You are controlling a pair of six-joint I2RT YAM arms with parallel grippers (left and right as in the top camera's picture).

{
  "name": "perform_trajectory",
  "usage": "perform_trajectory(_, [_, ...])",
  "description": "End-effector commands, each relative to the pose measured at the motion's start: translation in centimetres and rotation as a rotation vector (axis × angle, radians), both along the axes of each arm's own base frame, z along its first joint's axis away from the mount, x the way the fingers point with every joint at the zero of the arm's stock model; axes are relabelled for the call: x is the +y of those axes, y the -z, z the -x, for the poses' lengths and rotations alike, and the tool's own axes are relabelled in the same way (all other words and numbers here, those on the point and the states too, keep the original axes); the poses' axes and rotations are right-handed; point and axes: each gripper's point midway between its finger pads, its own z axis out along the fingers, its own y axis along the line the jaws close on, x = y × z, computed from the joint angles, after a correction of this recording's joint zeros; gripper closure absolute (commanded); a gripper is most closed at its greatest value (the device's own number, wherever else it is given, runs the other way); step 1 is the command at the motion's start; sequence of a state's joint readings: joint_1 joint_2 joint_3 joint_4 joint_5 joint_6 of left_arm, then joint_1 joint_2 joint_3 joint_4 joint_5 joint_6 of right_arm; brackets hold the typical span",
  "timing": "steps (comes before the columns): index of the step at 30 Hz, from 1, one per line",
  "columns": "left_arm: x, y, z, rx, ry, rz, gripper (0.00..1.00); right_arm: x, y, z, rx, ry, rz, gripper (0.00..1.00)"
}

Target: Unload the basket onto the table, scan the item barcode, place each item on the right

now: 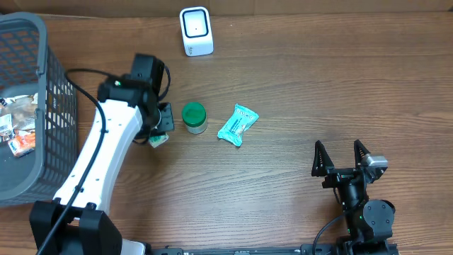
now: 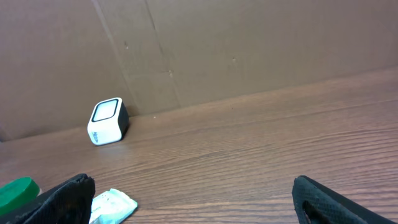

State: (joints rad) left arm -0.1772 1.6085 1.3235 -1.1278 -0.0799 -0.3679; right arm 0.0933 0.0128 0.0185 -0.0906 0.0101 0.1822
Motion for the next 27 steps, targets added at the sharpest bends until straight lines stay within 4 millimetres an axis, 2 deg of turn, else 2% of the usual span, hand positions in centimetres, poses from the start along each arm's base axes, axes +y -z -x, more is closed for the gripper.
perform_trajectory(1, [0.6, 1.9, 0.5, 0.001, -0.024, -0.029, 0.96, 0.0, 0.1, 0.0, -0.007, -0.001, 0.007, 0.00])
perform_trajectory(7, [0.4, 3.8, 0.0, -0.036, -0.023, -0.017, 0.95, 0.0, 0.1, 0.0, -0.007, -0.001, 0.007, 0.00])
perform_trajectory(8, [0.4, 4.0, -0.1, -0.039, -0.023, -0.016, 0.92, 0.0, 0.1, 0.0, -0.007, -0.001, 0.007, 0.00])
perform_trajectory(9, [0.4, 4.1, -0.1, -0.039, -0.023, -0.016, 0.77, 0.0, 0.1, 0.0, -0.007, -0.001, 0.007, 0.00])
perform_trajectory(11, [0.4, 4.1, -0.1, -0.039, -0.023, -0.016, 0.38, 0.0, 0.1, 0.0, -0.007, -0.001, 0.007, 0.00])
perform_trajectory(12, [0.4, 4.1, -0.1, -0.039, -0.023, -0.016, 0.28, 0.0, 0.1, 0.0, -0.007, -0.001, 0.007, 0.00])
perform_trajectory(13, [0.4, 4.1, -0.1, -0.039, -0.023, -0.016, 0.22, 0.0, 0.1, 0.0, -0.007, -0.001, 0.007, 0.00])
perform_trajectory(16, [0.6, 3.5, -0.1, -0.034, -0.012, -0.021, 0.21, 0.0, 0.1, 0.0, -0.007, -0.001, 0.007, 0.00])
perform_trajectory(19, [0.9, 1.3, -0.3, -0.028, -0.026, -0.018, 0.22, 0.0, 0.1, 0.0, -0.007, -0.001, 0.007, 0.00])
perform_trajectory(27, [2.5, -9.4, -0.8, -0.085, -0.023, -0.021, 0.20, 0.0, 0.1, 0.0, -0.007, -0.001, 0.007, 0.00])
